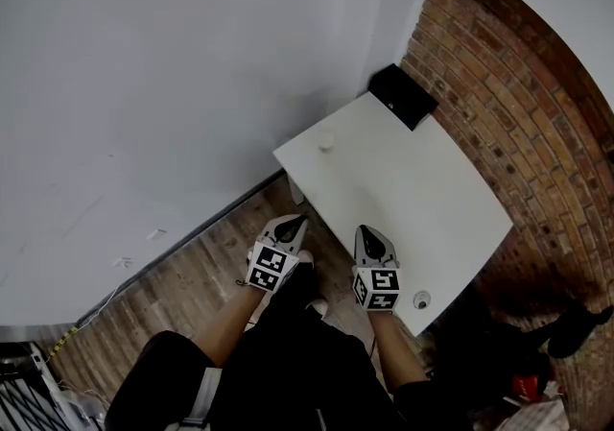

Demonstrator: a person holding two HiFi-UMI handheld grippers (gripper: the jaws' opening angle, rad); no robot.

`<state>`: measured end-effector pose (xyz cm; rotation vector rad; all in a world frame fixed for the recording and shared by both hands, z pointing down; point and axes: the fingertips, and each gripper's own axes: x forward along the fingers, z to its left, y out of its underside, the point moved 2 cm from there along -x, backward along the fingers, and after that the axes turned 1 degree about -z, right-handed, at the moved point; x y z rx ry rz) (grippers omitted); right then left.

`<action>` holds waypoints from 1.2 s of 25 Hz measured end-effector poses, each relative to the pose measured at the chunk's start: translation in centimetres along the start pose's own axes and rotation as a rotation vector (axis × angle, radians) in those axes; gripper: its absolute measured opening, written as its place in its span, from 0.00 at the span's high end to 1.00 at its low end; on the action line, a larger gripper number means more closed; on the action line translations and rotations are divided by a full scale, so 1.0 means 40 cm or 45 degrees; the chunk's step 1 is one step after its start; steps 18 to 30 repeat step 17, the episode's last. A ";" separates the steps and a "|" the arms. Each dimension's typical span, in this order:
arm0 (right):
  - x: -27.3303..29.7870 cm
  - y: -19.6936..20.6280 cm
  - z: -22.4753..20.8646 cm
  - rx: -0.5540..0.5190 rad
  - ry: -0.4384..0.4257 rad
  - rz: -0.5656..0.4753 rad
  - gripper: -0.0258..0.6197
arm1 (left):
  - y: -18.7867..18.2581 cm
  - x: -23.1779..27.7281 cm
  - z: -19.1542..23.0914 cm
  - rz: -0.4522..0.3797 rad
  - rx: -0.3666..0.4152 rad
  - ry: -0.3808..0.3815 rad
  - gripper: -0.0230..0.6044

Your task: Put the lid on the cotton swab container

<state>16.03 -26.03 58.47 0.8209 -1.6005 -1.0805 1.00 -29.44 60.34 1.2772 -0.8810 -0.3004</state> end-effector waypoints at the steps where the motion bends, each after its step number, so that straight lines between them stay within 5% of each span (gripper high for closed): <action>1: -0.007 0.000 0.005 0.004 0.000 -0.007 0.93 | 0.002 -0.006 -0.007 -0.003 0.003 0.001 0.93; 30: -0.091 0.064 0.057 -0.023 -0.019 0.029 0.93 | 0.037 -0.076 -0.089 0.012 0.006 0.029 0.93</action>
